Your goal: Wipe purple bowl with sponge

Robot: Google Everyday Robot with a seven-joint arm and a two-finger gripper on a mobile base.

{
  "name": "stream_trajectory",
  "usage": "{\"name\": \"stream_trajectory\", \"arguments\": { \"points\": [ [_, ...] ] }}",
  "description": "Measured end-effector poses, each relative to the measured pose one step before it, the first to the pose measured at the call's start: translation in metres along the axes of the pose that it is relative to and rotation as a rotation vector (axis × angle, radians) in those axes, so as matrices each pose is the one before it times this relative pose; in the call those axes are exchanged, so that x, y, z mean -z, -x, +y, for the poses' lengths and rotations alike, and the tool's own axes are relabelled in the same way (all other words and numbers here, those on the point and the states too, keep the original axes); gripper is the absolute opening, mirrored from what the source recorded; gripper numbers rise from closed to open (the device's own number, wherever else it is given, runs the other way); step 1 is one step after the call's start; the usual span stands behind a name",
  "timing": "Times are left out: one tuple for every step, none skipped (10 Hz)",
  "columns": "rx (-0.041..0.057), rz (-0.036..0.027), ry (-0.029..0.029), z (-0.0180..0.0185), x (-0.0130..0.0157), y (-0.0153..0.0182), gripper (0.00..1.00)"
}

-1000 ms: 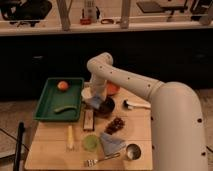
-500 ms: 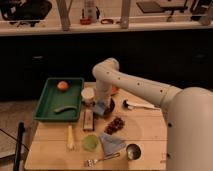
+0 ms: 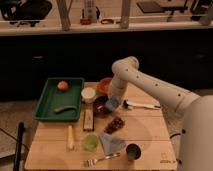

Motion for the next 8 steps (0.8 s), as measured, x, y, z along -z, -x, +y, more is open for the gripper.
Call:
{"name": "stream_trajectory", "arguments": {
  "points": [
    [0.00021, 0.00593, -0.00429, -0.00343, 0.0019, -0.00228, 0.0],
    [0.00824, 0.00301, -0.00431, -0.00692, 0.00051, 0.00211, 0.0],
    [0.00666, 0.00272, -0.00346, -0.00798, -0.00039, 0.00291, 0.0],
    [0.01306, 0.00253, -0.00795, -0.01343, 0.00017, 0.00488, 0.0],
    [0.00282, 0.00587, -0.00436, -0.00187, 0.00154, -0.00111, 0.0],
    [-0.0004, 0.0003, 0.00107, 0.00142, -0.00029, -0.00031, 0.0],
    [0.00215, -0.00022, -0.00049, -0.00058, 0.00011, 0.00018, 0.0],
    [0.00141, -0.00045, 0.0, -0.00084, -0.00023, 0.00045, 0.0]
  ]
}}
